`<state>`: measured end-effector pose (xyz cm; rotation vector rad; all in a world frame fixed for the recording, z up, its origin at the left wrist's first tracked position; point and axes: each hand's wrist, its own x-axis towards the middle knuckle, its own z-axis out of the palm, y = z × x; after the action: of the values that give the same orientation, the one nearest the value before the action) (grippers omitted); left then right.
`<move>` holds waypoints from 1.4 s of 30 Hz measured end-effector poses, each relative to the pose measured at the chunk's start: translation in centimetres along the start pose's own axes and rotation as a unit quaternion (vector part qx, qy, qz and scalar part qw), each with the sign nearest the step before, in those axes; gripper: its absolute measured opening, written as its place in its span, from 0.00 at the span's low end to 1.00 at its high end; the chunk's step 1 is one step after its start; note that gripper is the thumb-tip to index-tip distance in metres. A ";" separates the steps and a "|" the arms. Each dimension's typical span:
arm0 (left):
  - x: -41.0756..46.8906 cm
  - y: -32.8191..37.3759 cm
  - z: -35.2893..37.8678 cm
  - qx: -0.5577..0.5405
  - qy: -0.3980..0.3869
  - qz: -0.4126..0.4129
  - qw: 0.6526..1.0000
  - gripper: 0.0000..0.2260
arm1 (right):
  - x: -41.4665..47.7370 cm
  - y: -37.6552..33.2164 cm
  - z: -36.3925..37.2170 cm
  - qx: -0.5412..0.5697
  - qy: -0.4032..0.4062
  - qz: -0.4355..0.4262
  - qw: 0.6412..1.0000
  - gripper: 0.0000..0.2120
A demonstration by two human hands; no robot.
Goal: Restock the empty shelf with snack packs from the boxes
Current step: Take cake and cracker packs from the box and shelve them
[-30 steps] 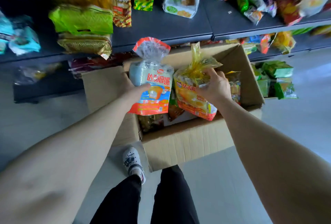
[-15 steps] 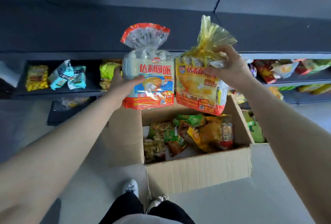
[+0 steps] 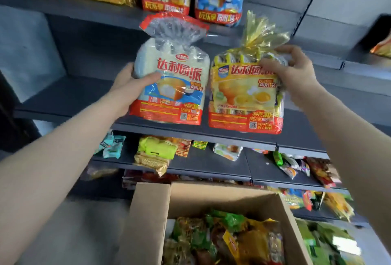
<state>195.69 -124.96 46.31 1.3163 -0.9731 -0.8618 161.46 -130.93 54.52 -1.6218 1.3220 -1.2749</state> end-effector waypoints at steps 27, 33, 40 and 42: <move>32.7 13.0 0.0 -0.021 -0.043 0.126 0.991 0.30 | 19.3 -13.8 8.1 0.158 0.181 -0.017 0.970 0.19; 35.1 11.7 -0.3 0.025 -0.092 0.136 0.986 0.30 | 23.7 -14.0 10.6 0.150 0.186 -0.093 0.966 0.18; 36.3 11.8 -2.3 0.019 -0.128 0.117 0.985 0.26 | 27.3 -12.2 9.8 0.129 0.126 -0.123 0.976 0.22; 36.5 11.6 -2.4 0.024 -0.116 0.119 0.986 0.27 | 28.0 -10.9 10.0 0.109 0.117 -0.132 0.978 0.19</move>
<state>211.09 -156.91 60.87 1.1266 -1.3127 -0.8231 174.38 -155.88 69.10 -1.5644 1.0764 -1.7527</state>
